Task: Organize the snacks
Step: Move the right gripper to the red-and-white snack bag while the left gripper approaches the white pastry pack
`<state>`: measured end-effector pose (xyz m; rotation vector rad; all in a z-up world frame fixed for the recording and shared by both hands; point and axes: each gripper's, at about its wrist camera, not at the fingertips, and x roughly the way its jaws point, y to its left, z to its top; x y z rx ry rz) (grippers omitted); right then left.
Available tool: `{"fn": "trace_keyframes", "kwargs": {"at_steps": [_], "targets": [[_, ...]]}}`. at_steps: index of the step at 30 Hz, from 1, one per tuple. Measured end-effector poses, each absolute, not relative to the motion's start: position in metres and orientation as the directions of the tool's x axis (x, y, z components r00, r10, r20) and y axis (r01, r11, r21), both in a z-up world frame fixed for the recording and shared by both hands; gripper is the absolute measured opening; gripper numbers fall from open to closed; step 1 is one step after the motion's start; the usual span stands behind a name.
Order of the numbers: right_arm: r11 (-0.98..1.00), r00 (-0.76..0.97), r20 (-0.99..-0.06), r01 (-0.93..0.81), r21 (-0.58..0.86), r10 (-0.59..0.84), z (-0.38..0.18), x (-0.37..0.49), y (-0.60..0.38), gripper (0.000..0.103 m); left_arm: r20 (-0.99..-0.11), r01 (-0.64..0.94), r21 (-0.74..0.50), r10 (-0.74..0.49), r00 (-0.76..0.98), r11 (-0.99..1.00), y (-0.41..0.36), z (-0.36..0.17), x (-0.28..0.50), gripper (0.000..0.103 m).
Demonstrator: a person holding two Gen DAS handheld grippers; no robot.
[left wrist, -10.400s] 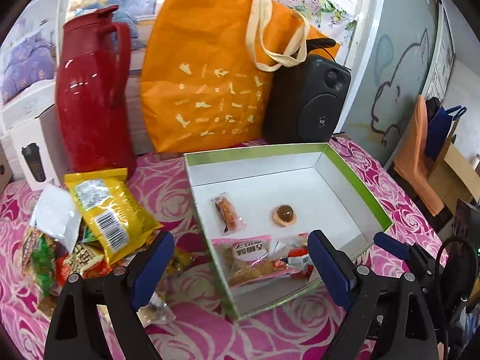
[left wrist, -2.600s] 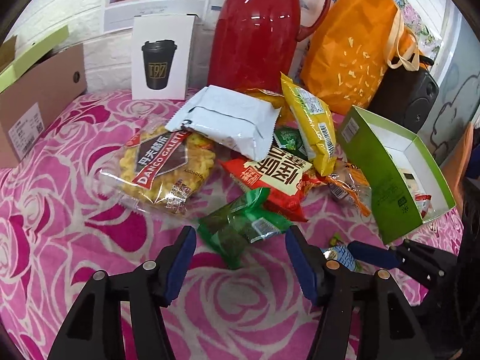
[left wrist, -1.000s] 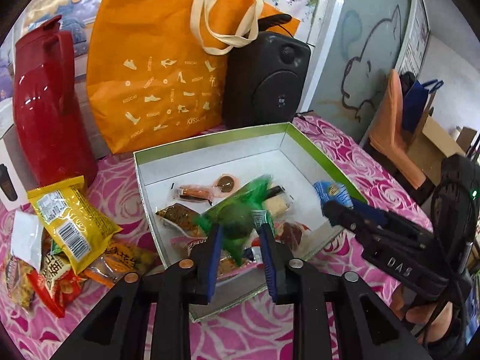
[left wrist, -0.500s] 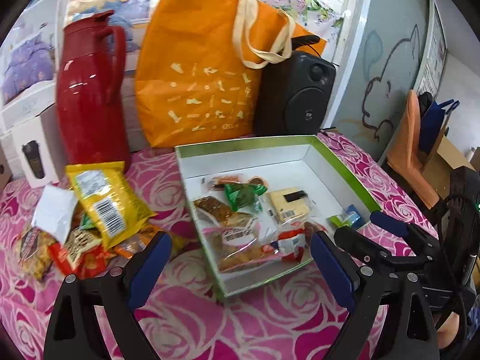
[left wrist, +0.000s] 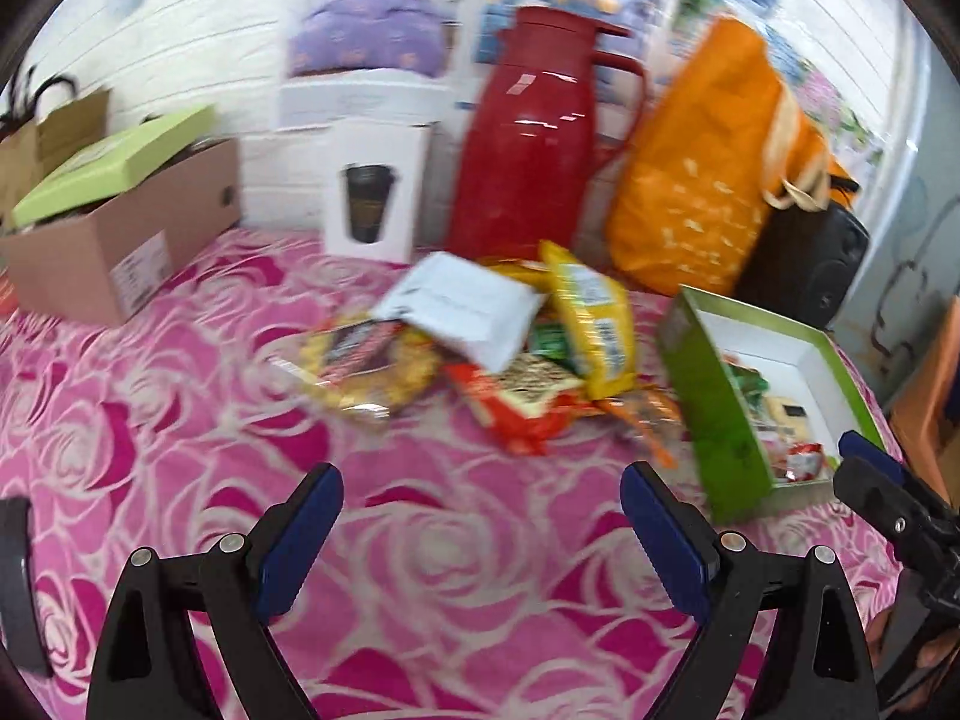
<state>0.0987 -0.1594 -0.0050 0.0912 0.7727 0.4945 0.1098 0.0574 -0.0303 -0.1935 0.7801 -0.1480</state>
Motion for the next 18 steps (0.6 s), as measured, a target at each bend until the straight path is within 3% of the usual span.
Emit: {"fn": "trace_keyframes", "kwargs": {"at_steps": [8,14,15,16,18], "targets": [[0.895,0.543,-0.735,-0.400,0.199,0.406,-0.038,0.143,-0.088,0.102,-0.668,0.025,-0.292,-0.222,0.710,0.956,0.111,-0.033,0.111,0.096],[0.929,0.546,-0.770,-0.331,0.164,0.330,-0.056,0.179,-0.061,0.089,-0.661,0.039,-0.312,-0.246,0.709,0.949,0.132,-0.031,0.113,0.096],[0.934,0.544,-0.777,-0.322,0.154,0.316,-0.059,0.184,-0.058,0.076,-0.661,0.044,-0.316,-0.253,0.706,0.948,0.135,-0.032,0.114,0.096],[0.939,0.538,-0.788,-0.314,0.142,0.299,-0.064,0.188,-0.058,0.043,-0.663,0.046,-0.316,-0.255,0.704,0.948,0.137,-0.033,0.115,0.096],[0.929,0.517,-0.785,-0.316,0.195,0.341,-0.066,0.189,-0.063,0.030,-0.669,0.053,-0.311,-0.258,0.697,0.949,0.138,-0.034,0.119,0.096]]}}
